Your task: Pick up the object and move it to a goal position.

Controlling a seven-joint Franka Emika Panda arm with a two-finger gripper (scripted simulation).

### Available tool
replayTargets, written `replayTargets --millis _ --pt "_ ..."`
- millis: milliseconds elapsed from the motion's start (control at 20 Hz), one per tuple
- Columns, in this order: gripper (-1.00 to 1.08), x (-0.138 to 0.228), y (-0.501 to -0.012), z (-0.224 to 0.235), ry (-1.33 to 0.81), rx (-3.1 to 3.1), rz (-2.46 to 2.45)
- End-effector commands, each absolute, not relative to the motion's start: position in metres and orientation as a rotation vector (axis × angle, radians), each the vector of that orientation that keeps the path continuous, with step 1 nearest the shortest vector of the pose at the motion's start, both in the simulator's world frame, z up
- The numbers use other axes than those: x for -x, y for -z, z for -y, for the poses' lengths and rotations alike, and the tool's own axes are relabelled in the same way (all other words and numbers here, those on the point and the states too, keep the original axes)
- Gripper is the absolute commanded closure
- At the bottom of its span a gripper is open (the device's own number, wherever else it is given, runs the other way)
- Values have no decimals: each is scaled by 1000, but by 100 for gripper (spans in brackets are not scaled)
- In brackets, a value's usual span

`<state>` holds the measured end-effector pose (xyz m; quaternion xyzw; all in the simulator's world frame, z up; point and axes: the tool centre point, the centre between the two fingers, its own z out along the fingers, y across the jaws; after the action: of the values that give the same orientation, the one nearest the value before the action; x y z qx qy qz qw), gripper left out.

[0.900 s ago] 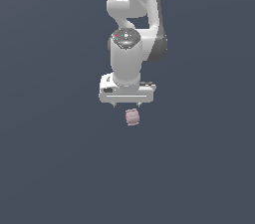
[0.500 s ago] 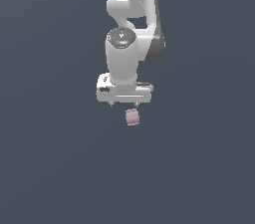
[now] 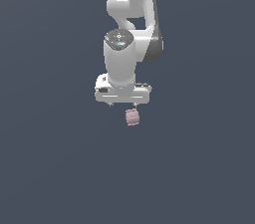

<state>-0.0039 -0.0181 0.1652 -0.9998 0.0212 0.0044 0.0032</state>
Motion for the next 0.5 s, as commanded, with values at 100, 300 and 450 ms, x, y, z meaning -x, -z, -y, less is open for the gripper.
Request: replayTargets --millis 100,300,450 --pt "-92 6 -151 10 -13 3138 15" --pt "-92 10 -129 -2 -9 3139 144" --pt "-92 14 -113 -12 -5 3133 246"
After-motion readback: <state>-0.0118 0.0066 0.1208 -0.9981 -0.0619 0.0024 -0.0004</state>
